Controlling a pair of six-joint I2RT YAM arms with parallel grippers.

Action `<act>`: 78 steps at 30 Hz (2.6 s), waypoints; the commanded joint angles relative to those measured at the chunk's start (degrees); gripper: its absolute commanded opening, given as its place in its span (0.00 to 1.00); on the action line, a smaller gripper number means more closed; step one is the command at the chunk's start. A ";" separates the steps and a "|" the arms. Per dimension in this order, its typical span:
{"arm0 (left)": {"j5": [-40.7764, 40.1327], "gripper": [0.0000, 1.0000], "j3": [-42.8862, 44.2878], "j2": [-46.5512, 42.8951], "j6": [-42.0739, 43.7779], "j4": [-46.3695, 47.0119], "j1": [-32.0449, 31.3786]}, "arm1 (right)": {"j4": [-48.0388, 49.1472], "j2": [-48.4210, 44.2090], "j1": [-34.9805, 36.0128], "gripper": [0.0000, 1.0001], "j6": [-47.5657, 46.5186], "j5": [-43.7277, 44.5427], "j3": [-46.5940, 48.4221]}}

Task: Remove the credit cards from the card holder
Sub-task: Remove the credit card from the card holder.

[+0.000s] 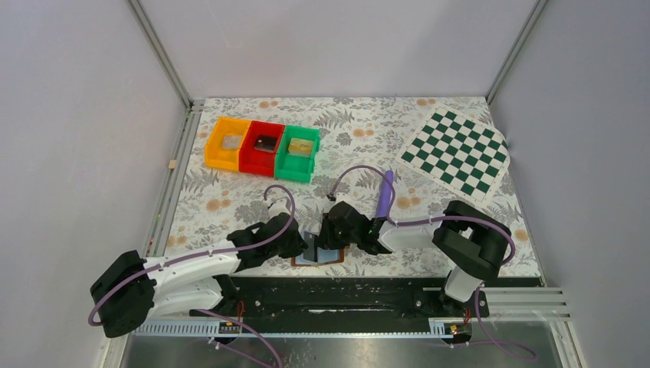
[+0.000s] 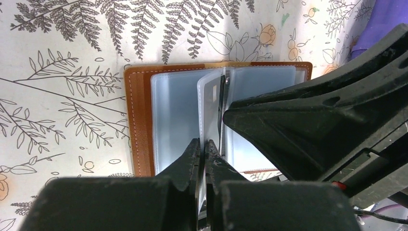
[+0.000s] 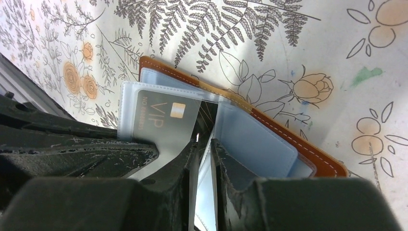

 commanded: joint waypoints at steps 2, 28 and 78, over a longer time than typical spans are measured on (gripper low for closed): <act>-3.81 0.00 -2.02 0.74 2.02 -7.71 1.45 | -6.60 0.23 0.06 0.23 -7.13 1.76 -0.64; 3.02 0.06 -0.99 -0.24 4.95 -2.68 2.78 | 9.47 0.56 -2.37 0.27 0.32 -7.08 -6.82; 1.24 0.05 1.39 3.92 4.96 -8.70 4.22 | 9.95 -13.78 -13.45 0.00 2.36 -17.08 -14.55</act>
